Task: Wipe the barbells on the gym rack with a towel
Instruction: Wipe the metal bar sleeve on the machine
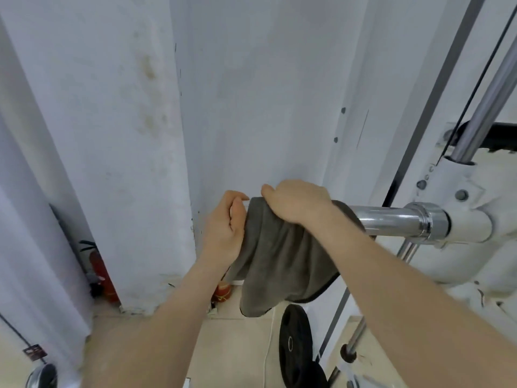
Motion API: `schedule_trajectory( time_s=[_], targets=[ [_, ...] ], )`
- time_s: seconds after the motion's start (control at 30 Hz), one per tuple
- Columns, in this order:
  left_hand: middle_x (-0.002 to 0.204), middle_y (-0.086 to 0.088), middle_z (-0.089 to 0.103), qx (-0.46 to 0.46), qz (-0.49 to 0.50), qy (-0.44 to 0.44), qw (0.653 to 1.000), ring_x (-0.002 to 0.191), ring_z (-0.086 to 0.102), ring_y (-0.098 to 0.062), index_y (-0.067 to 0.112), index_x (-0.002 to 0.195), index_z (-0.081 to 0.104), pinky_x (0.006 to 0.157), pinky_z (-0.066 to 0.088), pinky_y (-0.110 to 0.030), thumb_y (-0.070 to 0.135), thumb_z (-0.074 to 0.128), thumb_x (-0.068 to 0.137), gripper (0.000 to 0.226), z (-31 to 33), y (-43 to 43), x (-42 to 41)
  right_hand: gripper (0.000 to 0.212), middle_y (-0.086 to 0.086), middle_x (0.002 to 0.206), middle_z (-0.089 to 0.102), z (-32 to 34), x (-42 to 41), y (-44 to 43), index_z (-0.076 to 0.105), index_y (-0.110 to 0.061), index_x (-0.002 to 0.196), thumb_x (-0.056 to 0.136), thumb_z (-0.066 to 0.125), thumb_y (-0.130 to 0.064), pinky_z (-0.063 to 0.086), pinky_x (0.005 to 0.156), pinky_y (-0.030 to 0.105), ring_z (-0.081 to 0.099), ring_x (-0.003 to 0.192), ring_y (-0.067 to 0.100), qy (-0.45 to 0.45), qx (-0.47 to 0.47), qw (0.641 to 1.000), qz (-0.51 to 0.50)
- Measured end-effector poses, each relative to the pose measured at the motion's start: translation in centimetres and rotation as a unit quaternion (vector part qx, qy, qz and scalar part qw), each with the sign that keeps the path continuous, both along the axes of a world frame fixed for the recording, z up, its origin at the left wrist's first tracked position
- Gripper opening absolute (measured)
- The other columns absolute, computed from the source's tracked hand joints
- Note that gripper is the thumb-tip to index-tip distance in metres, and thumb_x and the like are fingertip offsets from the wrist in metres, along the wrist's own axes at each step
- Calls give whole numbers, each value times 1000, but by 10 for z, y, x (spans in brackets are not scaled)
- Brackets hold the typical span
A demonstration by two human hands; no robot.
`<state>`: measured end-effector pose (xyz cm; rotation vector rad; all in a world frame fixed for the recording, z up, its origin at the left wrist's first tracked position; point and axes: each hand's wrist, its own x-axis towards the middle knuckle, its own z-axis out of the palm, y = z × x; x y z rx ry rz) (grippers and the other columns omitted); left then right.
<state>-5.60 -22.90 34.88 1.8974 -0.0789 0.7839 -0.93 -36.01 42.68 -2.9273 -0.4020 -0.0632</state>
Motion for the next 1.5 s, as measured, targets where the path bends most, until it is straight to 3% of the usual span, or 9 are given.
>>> schedule_trajectory(
  time_s=[0.1, 0.27, 0.5, 0.6, 0.73, 0.83, 1.03, 1.27, 1.5],
  targets=[
    [59, -7, 51, 20, 19, 60, 998, 57, 49, -20, 9, 76, 51, 56, 40, -34, 20, 30, 100, 34, 19, -1, 2, 46, 1, 112, 63, -42, -49, -7, 61, -21, 112, 101, 22, -42, 37, 95, 42, 56, 106, 25, -265, -16, 964, -4],
    [47, 3, 45, -62, -18, 231, 971, 47, 43, -15, 14, 59, 38, 54, 37, -28, 28, 29, 97, 42, 40, -1, 8, 43, -1, 129, 57, -58, -53, -10, 51, -24, 132, 100, 31, -44, 33, 105, 44, 49, 121, 23, -315, -4, 947, 56],
    [110, 5, 66, -154, -233, 118, 953, 102, 58, -11, 21, 86, 71, 85, 43, -29, 17, 59, 85, 12, 19, 26, -15, 48, 7, 112, 59, 12, 16, -65, 58, -16, 106, 95, 29, -52, 39, 79, 36, 53, 92, 25, 60, 47, 994, -80],
    [108, -3, 71, -248, -180, 164, 938, 97, 64, -17, 21, 88, 72, 81, 47, -30, 34, 64, 77, 19, 38, 26, -5, 56, 3, 87, 63, -2, 8, -82, 62, -13, 84, 96, 24, -53, 40, 72, 35, 55, 77, 23, -39, 4, 994, -103],
    [86, -11, 72, -83, -71, 329, 938, 56, 61, -16, 18, 99, 63, 54, 52, -25, 63, 36, 92, 53, 47, 8, 4, 55, -2, 60, 54, -28, -17, -77, 58, -18, 71, 100, 18, -42, 43, 77, 39, 53, 62, 20, -255, -21, 965, -49],
    [77, -11, 61, -72, -118, 252, 958, 52, 48, -13, 9, 94, 56, 47, 41, -21, 46, 39, 99, 42, 38, 11, -2, 49, -1, 62, 53, -29, -16, -83, 54, -18, 70, 100, 21, -40, 37, 76, 39, 51, 66, 23, -246, -29, 968, -31],
    [110, 7, 68, -103, -196, 122, 968, 105, 60, -9, 22, 81, 74, 88, 42, -24, 4, 61, 87, 23, 28, 22, -15, 48, 2, 75, 58, -2, 6, -79, 58, -16, 73, 93, 29, -48, 34, 64, 32, 52, 67, 19, -59, 16, 996, -72],
    [79, -3, 58, -79, -49, 272, 958, 54, 58, -18, 13, 98, 63, 52, 47, -27, 52, 44, 95, 44, 46, 0, -2, 43, -3, 93, 66, -54, -33, -78, 63, -21, 96, 100, 24, -39, 38, 90, 41, 57, 90, 22, -345, -1, 938, -35],
    [99, 8, 66, -60, -119, 100, 986, 97, 59, -8, 25, 81, 73, 88, 43, -27, 5, 59, 90, 26, 33, 7, -23, 50, 11, 94, 65, 1, 2, -136, 60, -13, 80, 93, 26, -48, 39, 68, 34, 58, 81, 30, -71, 2, 988, -135]
  ],
)
